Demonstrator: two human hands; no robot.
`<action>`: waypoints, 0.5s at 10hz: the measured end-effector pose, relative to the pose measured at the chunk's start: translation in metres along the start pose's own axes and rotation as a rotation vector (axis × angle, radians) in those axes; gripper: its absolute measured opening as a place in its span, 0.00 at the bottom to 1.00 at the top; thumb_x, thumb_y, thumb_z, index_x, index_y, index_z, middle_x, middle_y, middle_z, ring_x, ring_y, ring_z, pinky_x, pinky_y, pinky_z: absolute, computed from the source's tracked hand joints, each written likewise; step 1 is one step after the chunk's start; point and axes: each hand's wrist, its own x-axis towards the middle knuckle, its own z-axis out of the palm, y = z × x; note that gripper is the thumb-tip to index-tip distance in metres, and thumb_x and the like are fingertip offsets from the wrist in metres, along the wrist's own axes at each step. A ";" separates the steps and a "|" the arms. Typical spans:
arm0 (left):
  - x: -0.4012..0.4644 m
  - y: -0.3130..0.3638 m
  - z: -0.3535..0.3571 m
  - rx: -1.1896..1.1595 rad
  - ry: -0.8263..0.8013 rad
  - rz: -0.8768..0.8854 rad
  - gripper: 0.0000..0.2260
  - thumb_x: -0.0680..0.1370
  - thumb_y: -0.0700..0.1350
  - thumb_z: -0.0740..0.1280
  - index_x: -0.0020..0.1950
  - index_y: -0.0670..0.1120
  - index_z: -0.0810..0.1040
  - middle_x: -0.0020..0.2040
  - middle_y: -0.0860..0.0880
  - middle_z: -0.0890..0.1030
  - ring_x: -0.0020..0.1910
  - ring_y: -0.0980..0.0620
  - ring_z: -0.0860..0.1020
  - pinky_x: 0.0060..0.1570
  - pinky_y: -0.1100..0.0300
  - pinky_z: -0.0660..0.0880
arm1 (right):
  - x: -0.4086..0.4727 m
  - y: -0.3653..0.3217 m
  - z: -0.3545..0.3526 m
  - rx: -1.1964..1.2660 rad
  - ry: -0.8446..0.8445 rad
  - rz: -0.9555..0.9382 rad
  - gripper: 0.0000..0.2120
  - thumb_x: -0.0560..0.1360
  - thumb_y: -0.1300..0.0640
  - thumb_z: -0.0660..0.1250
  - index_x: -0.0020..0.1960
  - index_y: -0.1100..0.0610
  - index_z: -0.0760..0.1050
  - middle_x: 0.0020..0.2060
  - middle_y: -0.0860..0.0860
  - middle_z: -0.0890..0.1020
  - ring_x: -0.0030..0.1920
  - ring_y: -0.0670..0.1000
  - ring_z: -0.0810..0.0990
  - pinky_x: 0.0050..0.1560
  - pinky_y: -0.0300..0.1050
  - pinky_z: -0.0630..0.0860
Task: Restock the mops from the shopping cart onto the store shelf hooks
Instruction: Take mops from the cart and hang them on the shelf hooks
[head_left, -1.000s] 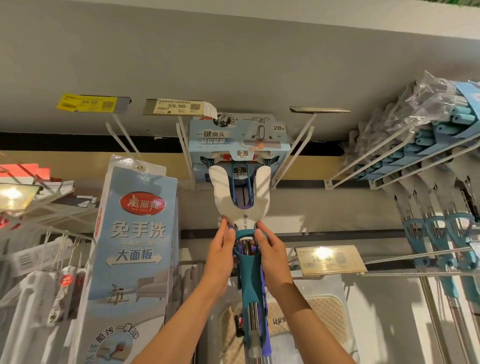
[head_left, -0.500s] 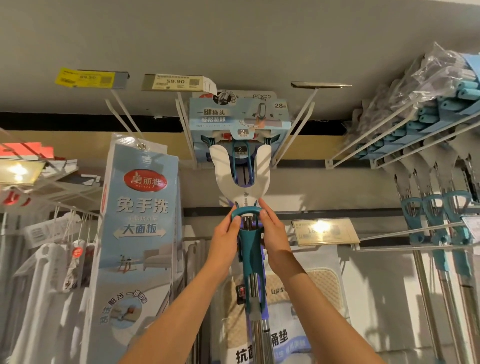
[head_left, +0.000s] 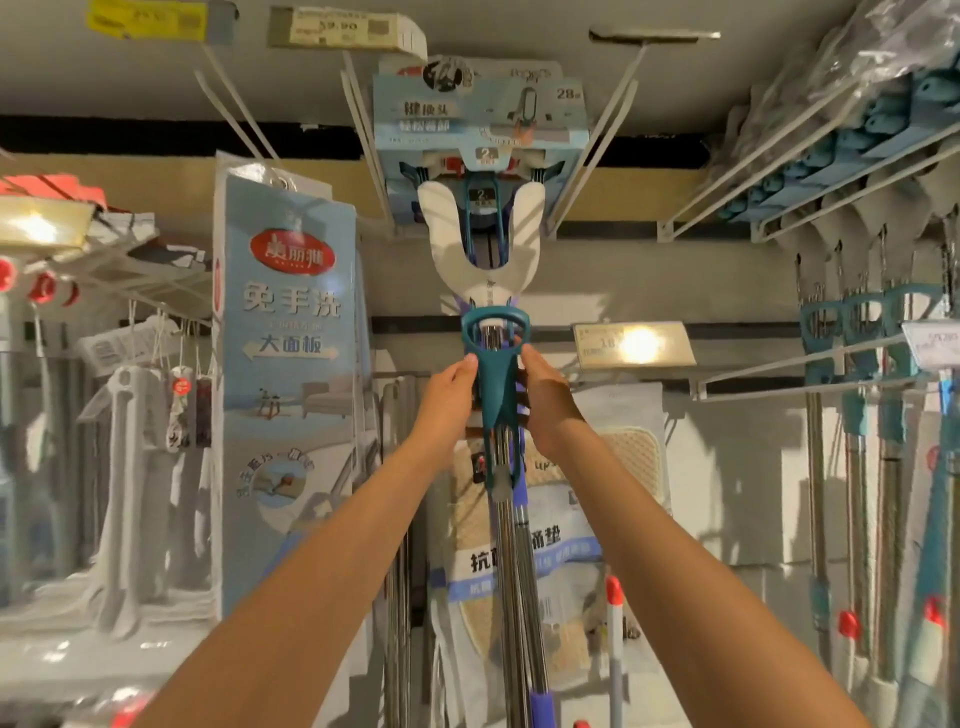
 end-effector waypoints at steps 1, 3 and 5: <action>-0.008 -0.008 -0.001 -0.018 0.016 -0.028 0.17 0.85 0.56 0.56 0.60 0.50 0.80 0.58 0.49 0.83 0.58 0.49 0.81 0.62 0.43 0.77 | -0.002 0.015 -0.004 0.017 -0.015 0.048 0.18 0.65 0.32 0.70 0.46 0.43 0.86 0.55 0.53 0.86 0.52 0.53 0.82 0.63 0.64 0.76; -0.019 -0.005 -0.009 0.026 0.012 0.019 0.13 0.85 0.49 0.60 0.64 0.48 0.80 0.52 0.53 0.84 0.49 0.57 0.82 0.39 0.60 0.80 | -0.007 -0.006 0.003 0.038 -0.003 0.184 0.12 0.72 0.35 0.68 0.36 0.37 0.85 0.45 0.40 0.86 0.51 0.44 0.84 0.61 0.56 0.78; -0.030 -0.024 -0.009 0.077 -0.019 0.066 0.20 0.83 0.44 0.65 0.75 0.51 0.70 0.48 0.56 0.82 0.38 0.67 0.82 0.30 0.70 0.77 | -0.019 -0.014 0.000 -0.072 -0.076 0.093 0.19 0.83 0.51 0.62 0.37 0.35 0.79 0.34 0.33 0.80 0.31 0.34 0.77 0.39 0.40 0.72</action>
